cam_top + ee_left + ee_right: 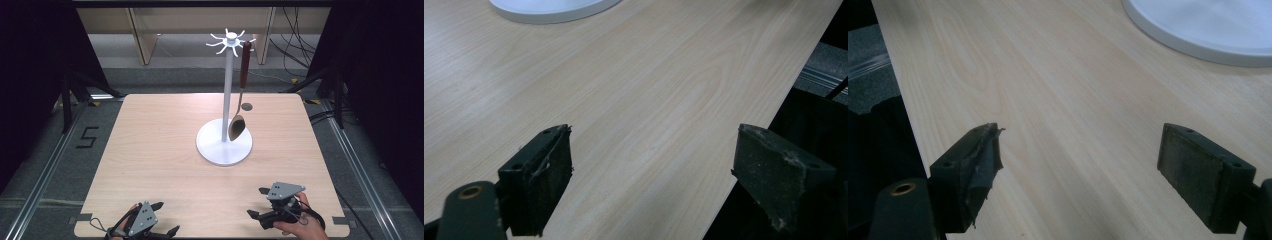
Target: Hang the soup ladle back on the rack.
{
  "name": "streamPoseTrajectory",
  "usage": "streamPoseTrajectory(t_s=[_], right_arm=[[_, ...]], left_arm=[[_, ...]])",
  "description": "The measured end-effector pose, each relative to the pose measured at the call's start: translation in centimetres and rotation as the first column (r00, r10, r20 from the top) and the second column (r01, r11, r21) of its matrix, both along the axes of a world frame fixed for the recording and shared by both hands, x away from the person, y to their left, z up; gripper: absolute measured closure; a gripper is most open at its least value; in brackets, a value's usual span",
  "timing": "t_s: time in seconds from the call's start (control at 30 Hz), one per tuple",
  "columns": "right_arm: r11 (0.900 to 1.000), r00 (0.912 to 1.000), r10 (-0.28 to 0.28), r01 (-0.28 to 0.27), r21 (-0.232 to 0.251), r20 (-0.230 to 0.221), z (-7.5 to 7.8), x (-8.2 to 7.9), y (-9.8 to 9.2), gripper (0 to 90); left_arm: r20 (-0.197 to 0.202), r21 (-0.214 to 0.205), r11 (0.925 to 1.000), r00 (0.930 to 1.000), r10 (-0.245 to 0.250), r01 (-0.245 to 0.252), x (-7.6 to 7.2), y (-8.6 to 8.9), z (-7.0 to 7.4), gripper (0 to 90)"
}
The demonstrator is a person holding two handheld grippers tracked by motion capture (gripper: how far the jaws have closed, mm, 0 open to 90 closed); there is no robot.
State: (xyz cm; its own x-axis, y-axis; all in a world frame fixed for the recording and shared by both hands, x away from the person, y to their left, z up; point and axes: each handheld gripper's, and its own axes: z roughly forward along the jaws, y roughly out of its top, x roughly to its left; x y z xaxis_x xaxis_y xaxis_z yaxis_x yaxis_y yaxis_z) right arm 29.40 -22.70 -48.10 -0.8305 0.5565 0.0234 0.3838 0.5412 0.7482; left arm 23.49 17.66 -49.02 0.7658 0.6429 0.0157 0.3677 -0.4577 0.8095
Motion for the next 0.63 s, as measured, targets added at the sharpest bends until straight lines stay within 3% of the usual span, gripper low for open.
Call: streamPoseTrajectory(t_s=[0.63], right_arm=[[0.9998,0.9998,0.008,-0.009,-0.016,-0.018,-0.55,-0.20,-0.19,18.1]], left_arm=[[0.000,0.013,0.9999,1.0000,-0.006,0.006,0.06,0.09,0.05,15.2]])
